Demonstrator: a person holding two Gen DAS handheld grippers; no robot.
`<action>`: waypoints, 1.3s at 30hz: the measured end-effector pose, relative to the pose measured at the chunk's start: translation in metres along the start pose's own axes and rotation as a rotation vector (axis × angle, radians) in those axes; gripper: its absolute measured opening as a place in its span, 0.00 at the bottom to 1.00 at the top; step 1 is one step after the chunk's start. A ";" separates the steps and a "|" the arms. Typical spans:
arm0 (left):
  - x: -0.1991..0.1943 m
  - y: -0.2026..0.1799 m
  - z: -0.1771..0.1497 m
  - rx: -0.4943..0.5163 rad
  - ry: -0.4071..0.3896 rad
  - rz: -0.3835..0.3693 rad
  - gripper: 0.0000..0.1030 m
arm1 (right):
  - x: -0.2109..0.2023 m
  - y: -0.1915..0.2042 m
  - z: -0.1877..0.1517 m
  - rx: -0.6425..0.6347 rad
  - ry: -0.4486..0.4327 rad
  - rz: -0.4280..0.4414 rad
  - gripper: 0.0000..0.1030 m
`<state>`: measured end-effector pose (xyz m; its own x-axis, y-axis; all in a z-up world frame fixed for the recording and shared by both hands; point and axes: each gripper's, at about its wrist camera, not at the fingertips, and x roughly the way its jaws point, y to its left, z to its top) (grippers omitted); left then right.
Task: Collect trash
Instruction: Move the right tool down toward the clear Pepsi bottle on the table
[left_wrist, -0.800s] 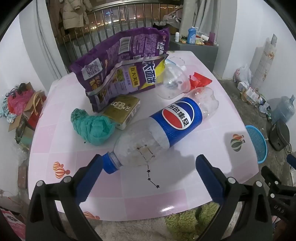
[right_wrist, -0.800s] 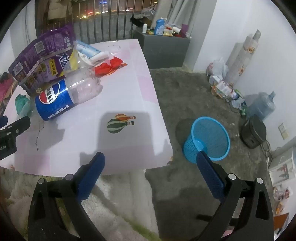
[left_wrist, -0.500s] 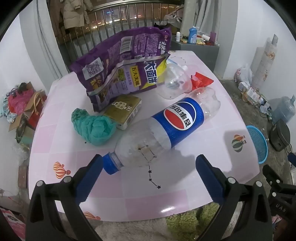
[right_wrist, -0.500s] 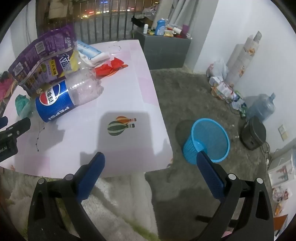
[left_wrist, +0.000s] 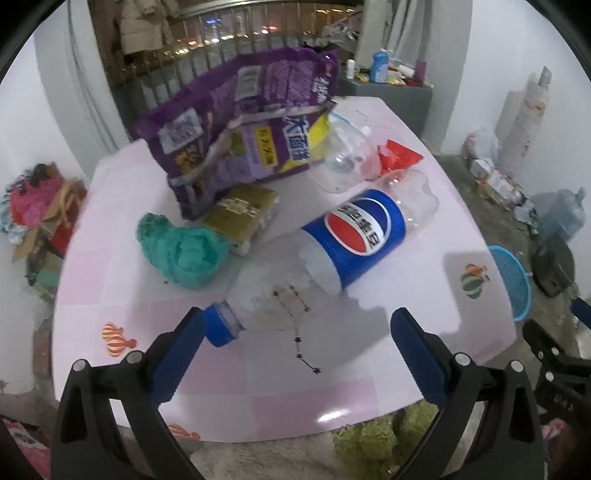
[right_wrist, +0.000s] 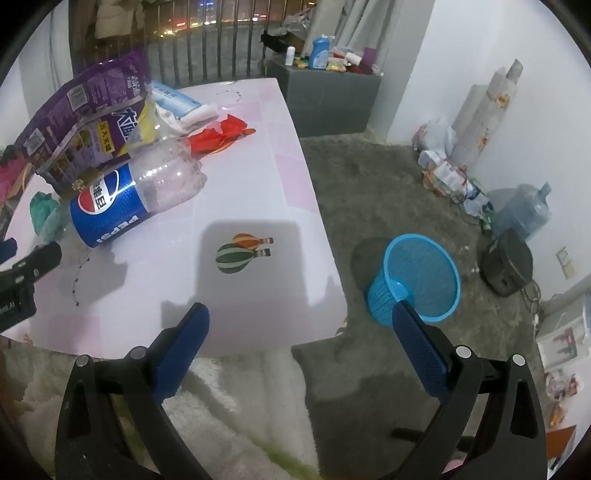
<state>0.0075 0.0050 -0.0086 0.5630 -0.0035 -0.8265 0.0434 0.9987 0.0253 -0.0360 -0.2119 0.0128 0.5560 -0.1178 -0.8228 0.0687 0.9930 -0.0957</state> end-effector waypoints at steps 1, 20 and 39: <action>0.001 0.002 -0.001 -0.001 0.006 -0.015 0.95 | -0.002 -0.002 0.001 0.010 -0.010 0.002 0.92; 0.008 0.096 0.009 -0.147 -0.127 -0.277 0.95 | 0.037 0.049 0.061 0.289 0.204 0.610 0.92; 0.059 0.076 0.005 -0.184 0.101 -0.654 0.70 | 0.092 0.053 0.061 0.563 0.484 0.900 0.62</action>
<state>0.0485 0.0805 -0.0526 0.3884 -0.6128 -0.6882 0.2023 0.7853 -0.5851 0.0697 -0.1703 -0.0339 0.2255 0.7628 -0.6061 0.2359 0.5608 0.7936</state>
